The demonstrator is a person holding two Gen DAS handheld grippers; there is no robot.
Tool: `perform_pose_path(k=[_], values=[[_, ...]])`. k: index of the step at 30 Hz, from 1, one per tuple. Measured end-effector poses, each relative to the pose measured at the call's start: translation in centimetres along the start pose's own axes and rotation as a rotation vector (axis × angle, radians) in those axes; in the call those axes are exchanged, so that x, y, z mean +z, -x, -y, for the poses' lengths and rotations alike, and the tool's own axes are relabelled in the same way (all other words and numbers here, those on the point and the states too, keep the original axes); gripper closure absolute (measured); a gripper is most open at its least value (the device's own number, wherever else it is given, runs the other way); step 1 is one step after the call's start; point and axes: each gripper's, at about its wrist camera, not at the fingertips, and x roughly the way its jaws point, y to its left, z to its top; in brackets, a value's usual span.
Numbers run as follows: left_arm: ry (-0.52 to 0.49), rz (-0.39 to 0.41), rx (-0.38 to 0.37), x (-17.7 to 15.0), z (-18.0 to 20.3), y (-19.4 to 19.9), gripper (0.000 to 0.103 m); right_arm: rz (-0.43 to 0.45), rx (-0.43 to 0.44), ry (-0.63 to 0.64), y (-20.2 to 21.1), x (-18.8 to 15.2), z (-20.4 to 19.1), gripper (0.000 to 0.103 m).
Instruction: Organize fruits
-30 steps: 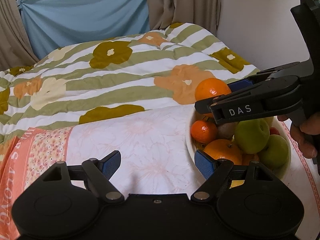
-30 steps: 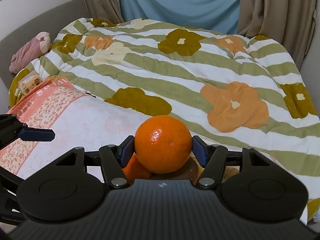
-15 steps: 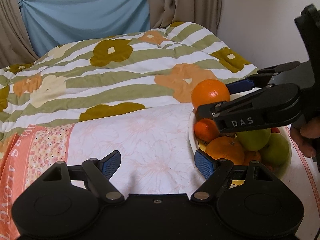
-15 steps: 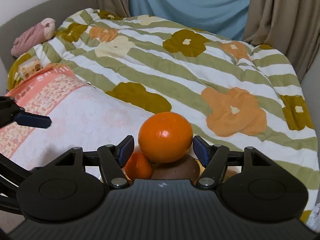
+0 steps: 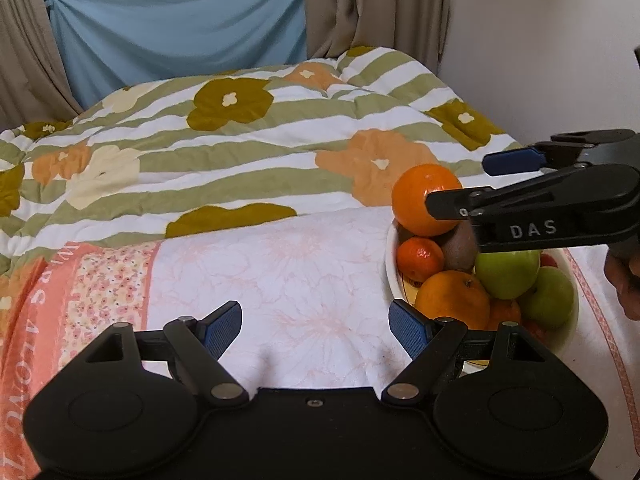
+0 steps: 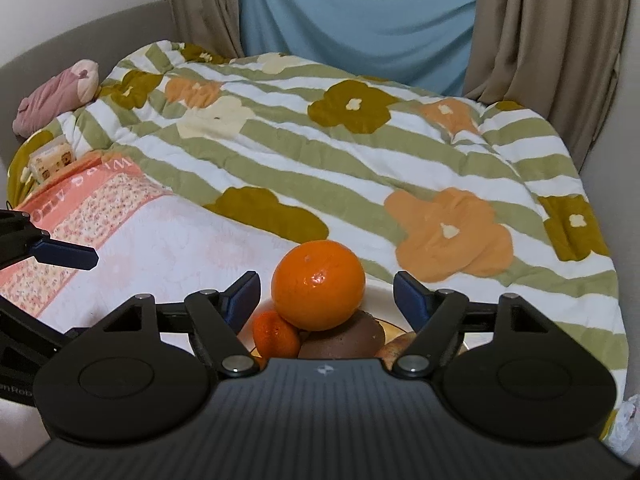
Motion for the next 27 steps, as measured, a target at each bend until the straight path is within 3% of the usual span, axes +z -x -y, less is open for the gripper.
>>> perform_pose_path(k=[10, 19, 27], values=[[0.085, 0.090, 0.060, -0.1, -0.5, 5.8, 0.019, 0.079, -0.037, -0.106, 8.4, 0.2, 0.1, 0.014], [0.129, 0.211, 0.067, -1.3, -1.7, 14.2, 0.019, 0.132, -0.212, -0.199, 19.1, -1.5, -2.8, 0.014], [0.099, 0.269, 0.089, -3.9, -1.5, 20.1, 0.018, 0.161, -0.262, -0.246, 25.7, -4.7, -6.5, 0.002]])
